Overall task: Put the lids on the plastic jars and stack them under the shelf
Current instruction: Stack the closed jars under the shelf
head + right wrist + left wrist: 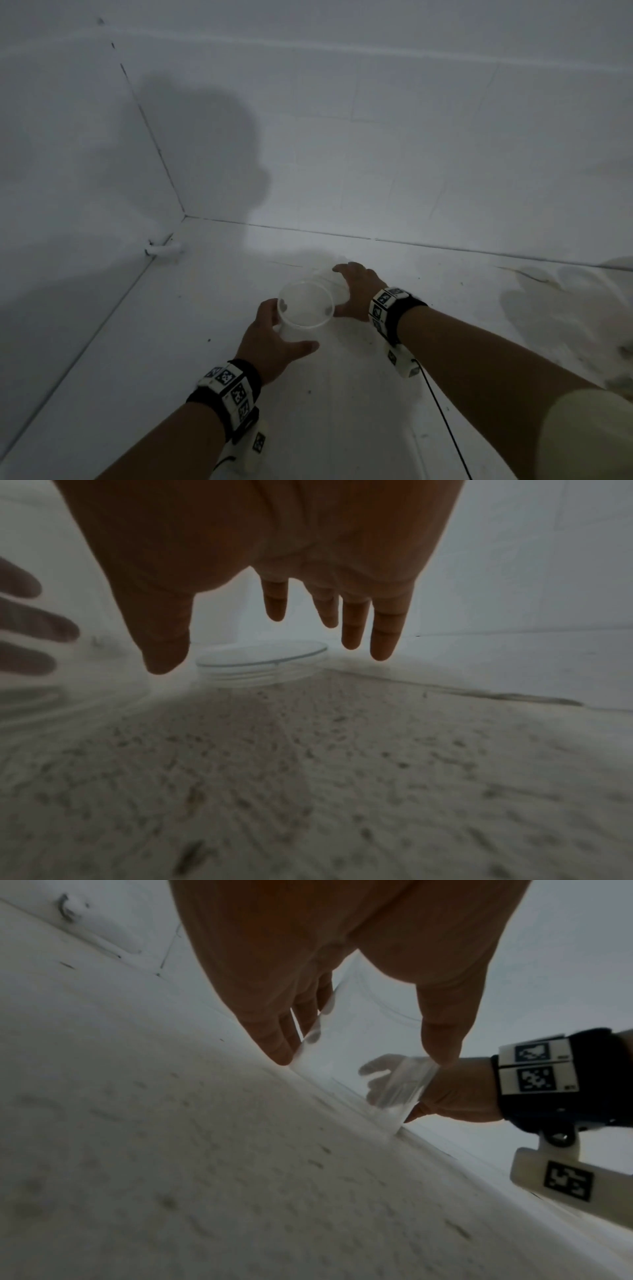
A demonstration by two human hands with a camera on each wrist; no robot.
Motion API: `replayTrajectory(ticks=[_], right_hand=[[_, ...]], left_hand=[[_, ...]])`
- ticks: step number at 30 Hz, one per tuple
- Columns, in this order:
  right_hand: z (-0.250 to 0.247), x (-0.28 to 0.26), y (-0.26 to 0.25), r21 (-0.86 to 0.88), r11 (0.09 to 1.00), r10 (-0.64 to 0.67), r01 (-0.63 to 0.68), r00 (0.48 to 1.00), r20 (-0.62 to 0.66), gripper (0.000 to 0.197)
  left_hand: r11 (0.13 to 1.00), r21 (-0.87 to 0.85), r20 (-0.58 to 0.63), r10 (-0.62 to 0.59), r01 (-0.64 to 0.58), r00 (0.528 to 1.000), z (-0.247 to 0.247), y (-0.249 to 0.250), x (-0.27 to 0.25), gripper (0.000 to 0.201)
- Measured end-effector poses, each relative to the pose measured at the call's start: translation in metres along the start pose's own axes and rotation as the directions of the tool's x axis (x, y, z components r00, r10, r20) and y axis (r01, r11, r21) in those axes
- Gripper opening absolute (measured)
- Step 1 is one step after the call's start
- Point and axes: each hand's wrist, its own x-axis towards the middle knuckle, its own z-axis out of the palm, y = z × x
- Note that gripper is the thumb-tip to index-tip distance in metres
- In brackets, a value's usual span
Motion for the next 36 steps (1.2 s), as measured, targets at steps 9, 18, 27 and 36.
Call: replayTrajectory(ticks=[9,18,27,36], right_hand=[[-0.003,-0.012,-0.007,0.203,0.974,0.110,-0.101,0.993,-0.036,0.105],[-0.117,-0.185,0.057,0.619,0.781,-0.051,0.086,0.996,-0.074,0.098],[-0.151,-0.375,0.166,0.548,0.837,0.040,0.007,0.996,-0.074,0.095],[-0.161,-0.544,0.286,0.522,0.837,0.268,-0.165,0.955,-0.128,0.067]], left_hand=[[0.999,0.033,-0.057,0.009,-0.007,0.998,-0.017,0.003,-0.010,0.102],[0.973,-0.027,0.263,0.229,-0.230,0.937,0.050,0.094,-0.032,0.106],[0.899,-0.116,0.587,0.405,-0.422,0.701,0.187,0.228,-0.107,0.086],[0.776,-0.084,0.593,0.543,-0.625,0.595,0.348,0.317,-0.213,0.099]])
